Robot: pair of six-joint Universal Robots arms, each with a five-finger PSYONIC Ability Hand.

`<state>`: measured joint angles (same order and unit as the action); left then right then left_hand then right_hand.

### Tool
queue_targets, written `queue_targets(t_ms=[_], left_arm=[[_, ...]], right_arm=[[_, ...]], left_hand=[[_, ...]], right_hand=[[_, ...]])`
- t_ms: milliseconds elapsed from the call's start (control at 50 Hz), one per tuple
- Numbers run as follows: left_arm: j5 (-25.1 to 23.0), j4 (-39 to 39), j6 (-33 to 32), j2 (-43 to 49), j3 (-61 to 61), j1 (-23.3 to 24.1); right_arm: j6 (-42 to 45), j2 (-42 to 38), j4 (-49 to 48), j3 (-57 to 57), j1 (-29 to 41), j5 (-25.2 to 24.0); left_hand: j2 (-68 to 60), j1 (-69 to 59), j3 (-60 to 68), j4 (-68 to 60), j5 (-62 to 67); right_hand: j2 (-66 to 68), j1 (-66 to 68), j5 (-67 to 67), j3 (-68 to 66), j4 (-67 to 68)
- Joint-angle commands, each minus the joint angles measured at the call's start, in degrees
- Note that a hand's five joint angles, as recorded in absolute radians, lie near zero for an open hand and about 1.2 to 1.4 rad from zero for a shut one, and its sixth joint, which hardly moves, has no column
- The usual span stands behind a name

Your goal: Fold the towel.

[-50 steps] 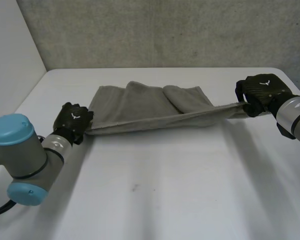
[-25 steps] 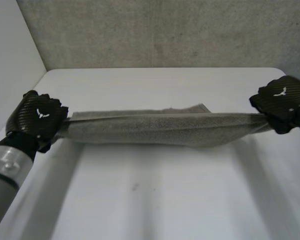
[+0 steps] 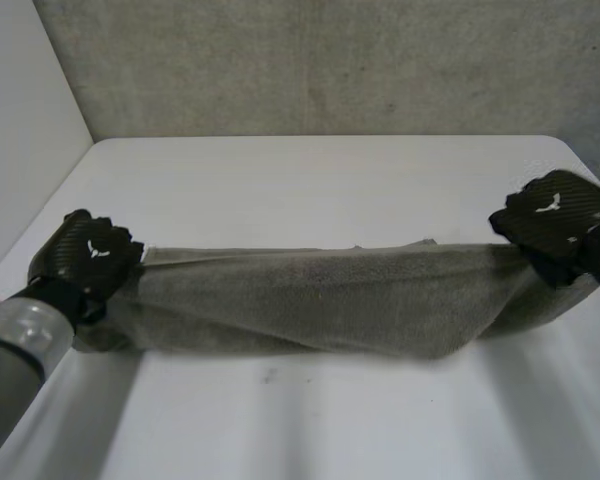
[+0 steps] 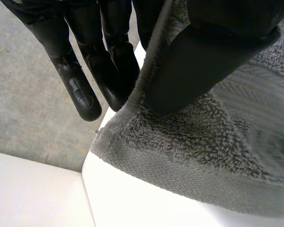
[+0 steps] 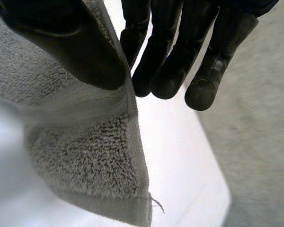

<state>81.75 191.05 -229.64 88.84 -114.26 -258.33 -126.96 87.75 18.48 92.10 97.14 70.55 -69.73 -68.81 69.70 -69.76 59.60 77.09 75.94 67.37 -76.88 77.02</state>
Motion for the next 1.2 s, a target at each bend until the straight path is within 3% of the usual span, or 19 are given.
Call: queue_targets(t_ms=[20,40,100,120,160,180,200,220,260,400,540,620,760,860,1020,1200], left_arm=[[0.2,2.8,-0.2,14.4,13.7,1.2],[0.2,2.8,-0.2,14.4,13.7,1.3],[0.4,3.0,-0.2,22.6,29.3,2.1],[0.4,3.0,-0.2,22.6,29.4,2.1],[0.5,3.3,-0.1,24.9,35.5,2.4],[0.8,3.9,0.1,27.0,41.9,2.4],[1.0,4.8,0.4,28.7,48.1,2.5],[1.0,4.8,0.4,28.8,48.2,2.5],[1.7,7.6,1.7,30.7,58.3,2.6],[3.4,12.9,8.6,30.3,65.7,2.6],[3.2,12.3,11.5,29.0,61.8,2.6],[2.7,12.2,11.3,28.2,51.9,2.2],[2.5,14.4,11.0,28.7,37.4,1.9],[2.4,20.1,8.2,30.0,25.2,1.3],[2.3,23.9,2.7,29.0,13.7,1.1],[2.3,23.9,1.0,25.3,7.5,1.1]], right_arm=[[-0.2,-15.4,0.2,-13.8,3.9,2.1],[-0.2,-15.4,0.2,-13.9,3.9,2.1],[-1.4,-24.2,-0.4,-32.2,7.5,7.4],[-1.4,-24.2,-0.4,-32.2,7.5,7.4],[-4.4,-29.8,-2.0,-47.8,8.9,10.4],[-4.4,-29.8,-2.0,-47.9,8.9,10.4],[-6.8,-32.2,-4.0,-54.8,8.9,11.4],[-6.8,-32.2,-4.0,-54.9,8.9,11.5],[-11.7,-35.3,-8.4,-66.6,8.9,12.5],[-15.0,-35.9,-11.2,-74.1,9.0,12.6],[-15.0,-34.5,-5.9,-68.4,9.0,11.1],[-15.2,-33.9,-3.5,-61.2,8.9,9.3],[-14.6,-31.5,-6.1,-46.7,8.7,5.8],[-13.2,-31.1,-12.1,-32.6,8.4,4.3],[-6.8,-27.1,-13.1,-17.9,8.2,4.4],[-6.5,-22.3,-15.1,-5.3,8.1,1.7]], left_hand=[[-10.3,-11.2,10.3,-10.2,10.4],[-10.3,-11.2,10.3,-10.2,10.4],[-10.3,-11.2,10.3,-10.2,10.4],[-10.3,-11.2,10.3,-10.2,10.4],[-10.3,-11.2,10.3,-10.2,10.4],[-10.3,-11.2,10.3,-10.2,10.4],[-10.3,-11.2,10.3,-10.2,10.4],[-10.3,-11.2,10.3,-10.2,10.4],[-10.3,-11.2,10.3,-10.2,10.4],[-10.3,-11.2,10.3,-10.2,10.4],[-10.3,-11.2,10.3,-10.2,10.4],[-10.3,-11.2,10.3,-10.2,10.4],[-10.3,-11.2,10.3,-10.2,10.4],[-10.3,-11.2,10.3,-10.2,10.4],[-10.3,-11.2,10.3,-10.2,10.4],[-10.3,-11.2,10.3,-10.2,10.4]], right_hand=[[2.9,4.1,2.6,-3.1,3.0],[2.9,4.1,2.6,-3.1,3.0],[2.9,4.1,2.6,-3.1,3.0],[2.9,4.1,2.6,-3.1,3.0],[2.9,4.1,2.6,-3.1,3.0],[2.9,4.1,2.6,-3.1,3.0],[2.9,4.1,2.6,-3.1,3.0],[2.9,4.1,2.6,-3.1,3.0],[2.9,4.1,2.6,-3.1,3.0],[2.9,4.1,2.6,-3.1,3.0],[2.9,4.1,2.6,-3.1,3.0],[2.9,4.1,2.6,-3.1,3.0],[2.9,4.1,2.6,-3.1,3.0],[2.9,4.1,2.6,-3.1,3.0],[2.9,4.1,2.6,-3.1,3.0],[2.9,4.1,2.6,-3.1,3.0]])
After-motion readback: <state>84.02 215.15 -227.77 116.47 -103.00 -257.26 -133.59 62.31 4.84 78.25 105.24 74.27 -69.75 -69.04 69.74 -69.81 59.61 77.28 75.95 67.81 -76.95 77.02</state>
